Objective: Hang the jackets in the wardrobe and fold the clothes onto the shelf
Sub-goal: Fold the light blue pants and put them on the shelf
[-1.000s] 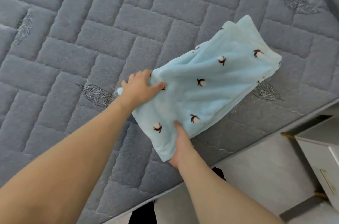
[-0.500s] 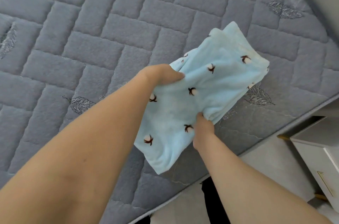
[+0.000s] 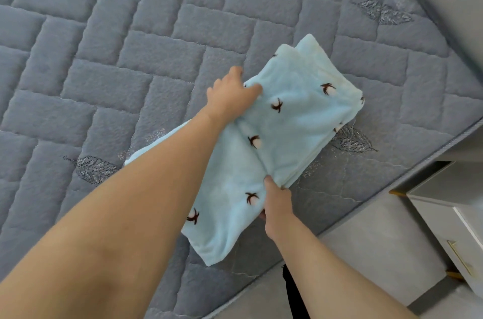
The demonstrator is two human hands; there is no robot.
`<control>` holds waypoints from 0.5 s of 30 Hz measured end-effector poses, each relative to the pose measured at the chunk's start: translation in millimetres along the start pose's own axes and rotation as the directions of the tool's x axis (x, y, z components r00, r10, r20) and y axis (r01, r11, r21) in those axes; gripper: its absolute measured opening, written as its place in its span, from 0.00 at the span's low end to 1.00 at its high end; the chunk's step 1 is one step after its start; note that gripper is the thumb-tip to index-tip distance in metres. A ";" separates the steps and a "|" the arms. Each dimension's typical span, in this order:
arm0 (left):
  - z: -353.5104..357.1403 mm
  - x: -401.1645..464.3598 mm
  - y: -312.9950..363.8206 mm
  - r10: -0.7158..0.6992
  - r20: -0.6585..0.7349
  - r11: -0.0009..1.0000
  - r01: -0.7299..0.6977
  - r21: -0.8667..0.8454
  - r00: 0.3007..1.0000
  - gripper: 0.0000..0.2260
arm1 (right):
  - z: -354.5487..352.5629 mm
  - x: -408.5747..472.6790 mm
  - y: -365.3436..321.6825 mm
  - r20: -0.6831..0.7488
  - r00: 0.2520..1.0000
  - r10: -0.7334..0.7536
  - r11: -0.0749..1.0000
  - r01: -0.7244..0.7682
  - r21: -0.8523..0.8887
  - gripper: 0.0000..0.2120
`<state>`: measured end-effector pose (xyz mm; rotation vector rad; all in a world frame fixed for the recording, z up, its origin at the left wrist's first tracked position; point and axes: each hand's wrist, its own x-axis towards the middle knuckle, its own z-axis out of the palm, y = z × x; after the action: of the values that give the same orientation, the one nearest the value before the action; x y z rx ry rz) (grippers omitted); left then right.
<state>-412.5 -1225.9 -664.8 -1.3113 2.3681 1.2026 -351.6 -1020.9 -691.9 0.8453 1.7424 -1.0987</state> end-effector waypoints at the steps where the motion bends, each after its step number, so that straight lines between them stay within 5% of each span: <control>1: 4.4 10.5 14.1 -0.001 0.019 1.000 0.000 0.021 1.000 0.25 | -2.0 1.7 1.1 0.005 1.000 0.015 1.000 -0.015 0.006 0.23; 5: 25.3 40.2 53.4 -0.070 0.042 0.991 0.065 0.116 0.997 0.17 | -9.1 10.1 -2.2 0.088 0.996 0.015 0.999 -0.010 -0.047 0.23; 7: 33.9 45.7 62.7 0.080 -0.144 0.970 -0.044 0.239 0.986 0.09 | -12.5 14.4 -5.3 0.130 0.991 0.014 0.999 -0.007 -0.053 0.20; 9: 42.2 44.3 71.6 0.333 -0.319 0.930 -0.254 0.265 0.887 0.05 | -14.9 19.8 -4.7 0.137 0.991 0.003 0.994 0.012 -0.109 0.18; 11: 49.7 42.3 83.7 0.437 -0.282 0.899 -0.405 0.164 0.854 0.07 | -14.4 22.8 -3.0 0.122 0.992 -0.006 0.993 0.020 -0.117 0.20; 15: 52.7 50.1 70.8 0.173 -0.097 0.967 -0.151 0.204 0.980 0.20 | -7.7 18.4 4.0 0.038 0.998 -0.041 0.996 0.044 -0.077 0.23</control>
<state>-508.5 -1199.2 -684.4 -1.1720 2.6419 0.9252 -357.5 -1010.7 -708.4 0.7394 1.7685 -1.0604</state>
